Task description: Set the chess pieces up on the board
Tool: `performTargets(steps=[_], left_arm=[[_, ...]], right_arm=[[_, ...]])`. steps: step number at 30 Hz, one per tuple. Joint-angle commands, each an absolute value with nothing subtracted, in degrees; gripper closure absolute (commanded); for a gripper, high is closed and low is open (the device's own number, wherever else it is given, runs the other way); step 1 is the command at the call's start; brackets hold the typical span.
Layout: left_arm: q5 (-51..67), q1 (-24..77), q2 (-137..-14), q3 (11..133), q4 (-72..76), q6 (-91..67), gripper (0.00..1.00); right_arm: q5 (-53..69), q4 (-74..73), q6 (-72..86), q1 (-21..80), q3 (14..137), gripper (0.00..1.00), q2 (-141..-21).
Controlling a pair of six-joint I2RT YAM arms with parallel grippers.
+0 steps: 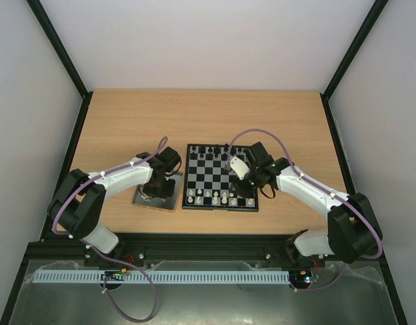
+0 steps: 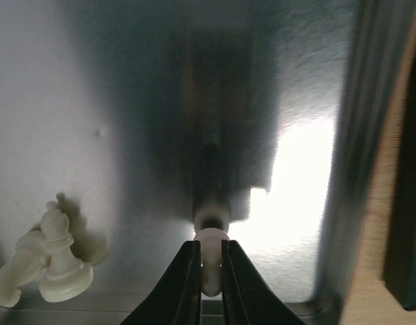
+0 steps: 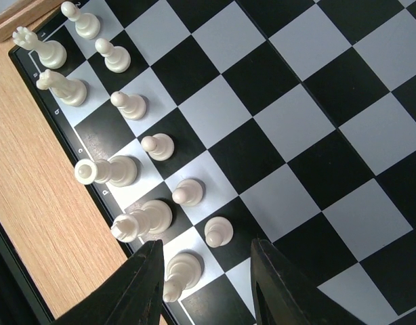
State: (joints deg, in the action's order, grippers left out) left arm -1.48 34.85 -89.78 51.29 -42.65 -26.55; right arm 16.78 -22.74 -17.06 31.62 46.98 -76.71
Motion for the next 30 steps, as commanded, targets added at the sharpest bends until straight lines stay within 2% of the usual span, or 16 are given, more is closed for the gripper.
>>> performTargets(steps=[1,8,21,30], left_arm=[[2.68,35.07,-88.09,54.76,-43.35,-22.33,0.97],[6.25,35.07,-87.91,61.70,-42.32,-20.33,0.96],[4.94,38.83,-102.44,75.81,-42.85,-19.27,0.95],[4.66,40.93,-109.05,79.42,-42.90,-19.25,0.91]], right_arm=[[16.45,-23.19,-16.88,31.46,46.19,0.63,-76.20],[16.01,-23.06,-16.87,31.46,45.97,0.63,-75.60],[15.34,-22.89,-16.79,31.38,45.72,0.63,-74.89],[15.06,-22.85,-16.86,31.38,45.77,0.63,-75.39]])
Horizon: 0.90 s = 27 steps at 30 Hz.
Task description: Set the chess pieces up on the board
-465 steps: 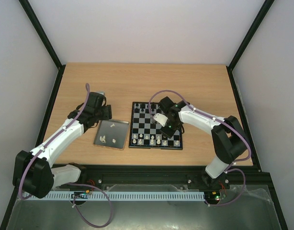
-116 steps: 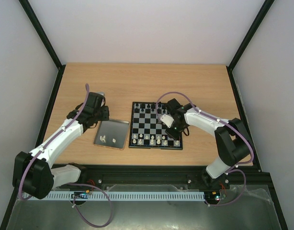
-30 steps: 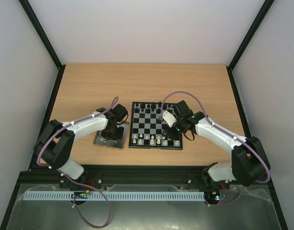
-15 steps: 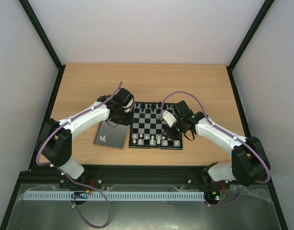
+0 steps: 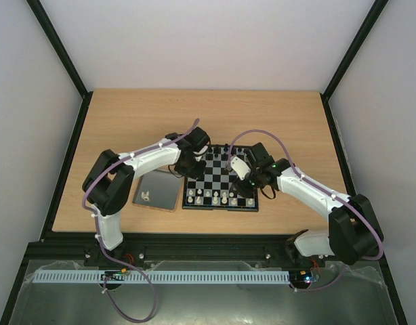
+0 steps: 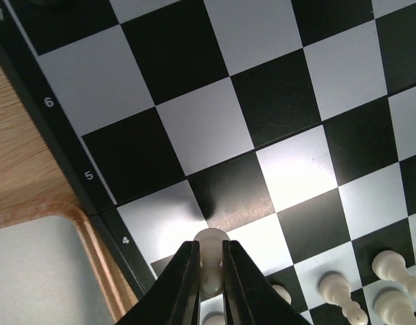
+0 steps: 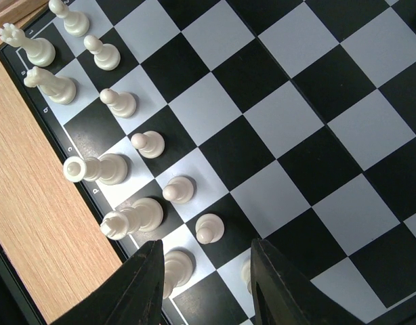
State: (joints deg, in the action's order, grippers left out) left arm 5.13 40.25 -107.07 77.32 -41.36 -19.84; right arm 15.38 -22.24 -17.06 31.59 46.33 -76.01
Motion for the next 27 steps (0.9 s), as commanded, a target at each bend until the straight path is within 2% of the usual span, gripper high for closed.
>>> performTargets(steps=[1,9,15,27], left_arm=[[4.74,41.00,-109.52,79.53,-42.94,-19.25,0.90],[5.27,41.04,-109.65,80.39,-43.64,-18.48,0.79],[3.24,39.75,-104.15,79.64,-44.49,-17.60,0.75],[1.58,26.68,-83.08,62.29,-33.47,-17.39,0.67]], right_arm=[[14.99,-22.80,-16.87,31.38,45.86,0.63,-75.45],[14.71,-23.00,-17.01,31.38,46.30,0.63,-75.76],[15.00,-25.41,-18.23,31.38,49.77,0.62,-77.43],[14.49,-30.82,-19.89,33.93,65.10,0.58,-89.07]])
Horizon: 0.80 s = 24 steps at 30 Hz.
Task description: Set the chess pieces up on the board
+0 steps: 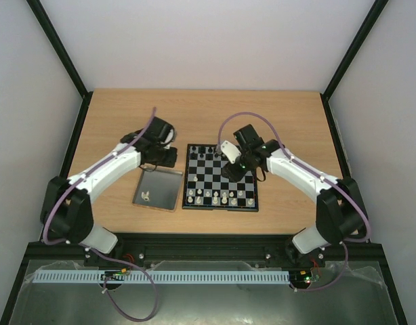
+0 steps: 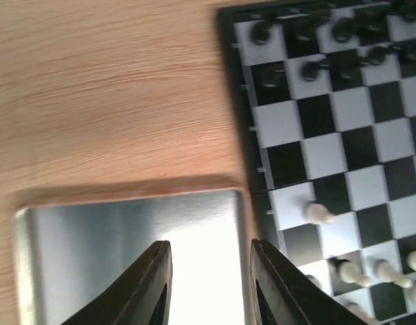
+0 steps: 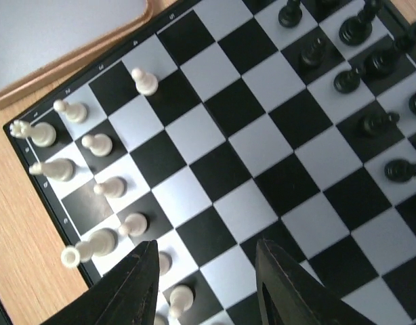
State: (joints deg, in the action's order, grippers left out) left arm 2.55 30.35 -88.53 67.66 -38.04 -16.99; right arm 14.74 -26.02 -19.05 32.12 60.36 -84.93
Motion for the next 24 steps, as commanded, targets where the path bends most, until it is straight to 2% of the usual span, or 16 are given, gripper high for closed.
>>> performTargets(steps=[1,10,24], left_arm=[[1.52,25.79,-80.77,60.84,-32.01,-17.70,0.67],[-3.17,19.55,-70.24,48.99,-23.44,-18.68,0.61],[-6.11,17.67,-65.78,48.43,-23.14,-19.69,0.61]], right_arm=[[14.04,-31.20,-19.87,34.68,66.49,0.59,-90.39],[9.27,-34.15,-18.95,40.93,79.15,0.60,-103.77],[9.58,-37.26,-17.56,45.38,90.27,0.60,-117.02]])
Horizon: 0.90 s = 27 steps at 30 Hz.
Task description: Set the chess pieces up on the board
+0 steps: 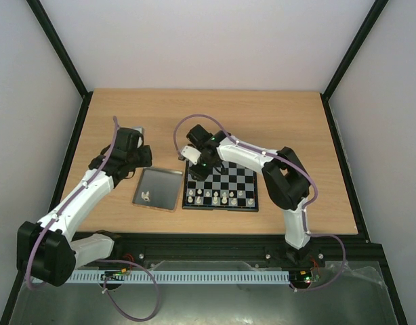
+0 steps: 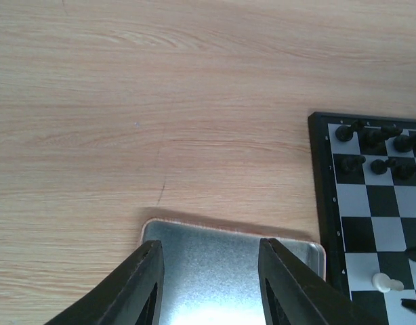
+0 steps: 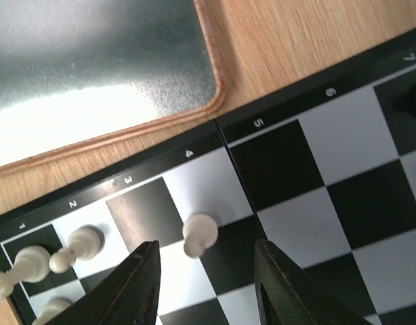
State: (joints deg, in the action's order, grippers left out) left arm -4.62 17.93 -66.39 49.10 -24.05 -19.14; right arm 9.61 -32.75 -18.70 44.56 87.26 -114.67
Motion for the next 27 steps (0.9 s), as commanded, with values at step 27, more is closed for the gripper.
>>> performTargets(steps=[27], left_arm=[[-4.93,17.63,-66.78,48.41,-23.42,-19.34,0.60]], right_arm=[[8.81,-39.28,-16.04,45.61,90.88,0.88,-118.39]])
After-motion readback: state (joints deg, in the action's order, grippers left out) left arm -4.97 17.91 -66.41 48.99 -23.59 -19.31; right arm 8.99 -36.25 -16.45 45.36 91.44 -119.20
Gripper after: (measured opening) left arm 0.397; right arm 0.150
